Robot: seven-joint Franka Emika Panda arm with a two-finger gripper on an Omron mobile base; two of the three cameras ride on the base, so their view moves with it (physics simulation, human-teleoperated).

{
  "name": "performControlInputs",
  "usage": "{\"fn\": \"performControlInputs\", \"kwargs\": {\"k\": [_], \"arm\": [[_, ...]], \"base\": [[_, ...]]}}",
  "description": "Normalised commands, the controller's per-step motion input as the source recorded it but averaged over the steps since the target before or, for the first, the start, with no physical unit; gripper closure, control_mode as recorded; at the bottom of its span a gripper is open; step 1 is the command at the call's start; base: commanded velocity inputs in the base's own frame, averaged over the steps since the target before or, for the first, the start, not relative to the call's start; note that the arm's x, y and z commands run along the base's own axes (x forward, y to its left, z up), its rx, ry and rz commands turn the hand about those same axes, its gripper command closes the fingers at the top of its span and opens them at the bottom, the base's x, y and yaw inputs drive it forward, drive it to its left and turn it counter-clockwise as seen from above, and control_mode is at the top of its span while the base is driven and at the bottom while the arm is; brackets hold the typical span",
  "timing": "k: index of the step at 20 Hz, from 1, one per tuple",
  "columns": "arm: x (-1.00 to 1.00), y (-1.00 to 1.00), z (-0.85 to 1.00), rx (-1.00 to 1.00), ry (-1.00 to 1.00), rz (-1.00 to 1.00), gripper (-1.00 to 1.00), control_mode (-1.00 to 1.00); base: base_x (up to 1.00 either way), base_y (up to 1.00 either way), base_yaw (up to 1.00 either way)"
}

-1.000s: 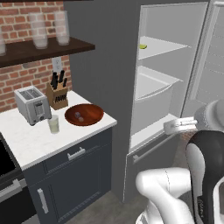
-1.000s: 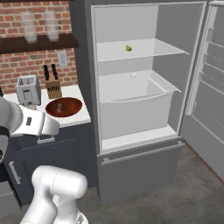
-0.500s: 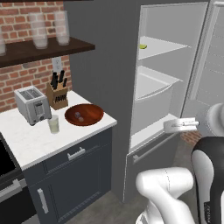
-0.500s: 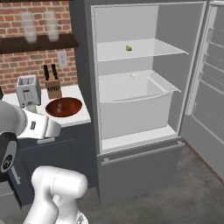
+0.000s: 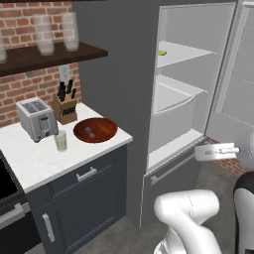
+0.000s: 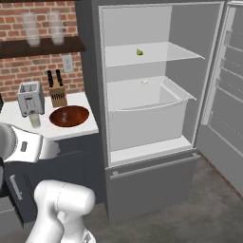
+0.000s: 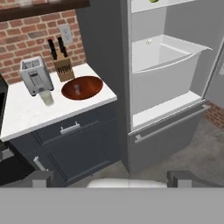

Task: Grab a lemon wedge from the fridge and one ice cube from the ice bowl, and put them in the glass of lemonade.

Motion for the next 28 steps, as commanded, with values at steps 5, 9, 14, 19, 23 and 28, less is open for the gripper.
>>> {"fn": "performControlInputs", "kwargs": {"k": [5, 9, 14, 19, 23, 28], "arm": [[-0.1, 0.0, 0.01, 0.0, -0.01, -0.04, -1.0, -1.0], [0.04, 0.0, 0.0, 0.0, 0.0, -0.01, -1.0, -1.0], [0.2, 0.1, 0.0, 0.0, 0.0, 0.0, -1.0, -1.0], [0.27, 0.41, -0.07, 0.0, 0.0, 0.0, -1.0, -1.0], [0.0, 0.0, 0.0, 0.0, 0.0, 0.0, -1.0, 1.0], [0.0, 0.0, 0.0, 0.0, 0.0, 0.0, -1.0, 1.0]], "base": [[0.0, 0.0, 0.0], [0.0, 0.0, 0.0], [0.0, 0.0, 0.0], [0.0, 0.0, 0.0], [-0.19, 0.01, 0.0], [0.59, -0.75, 0.24]]}}
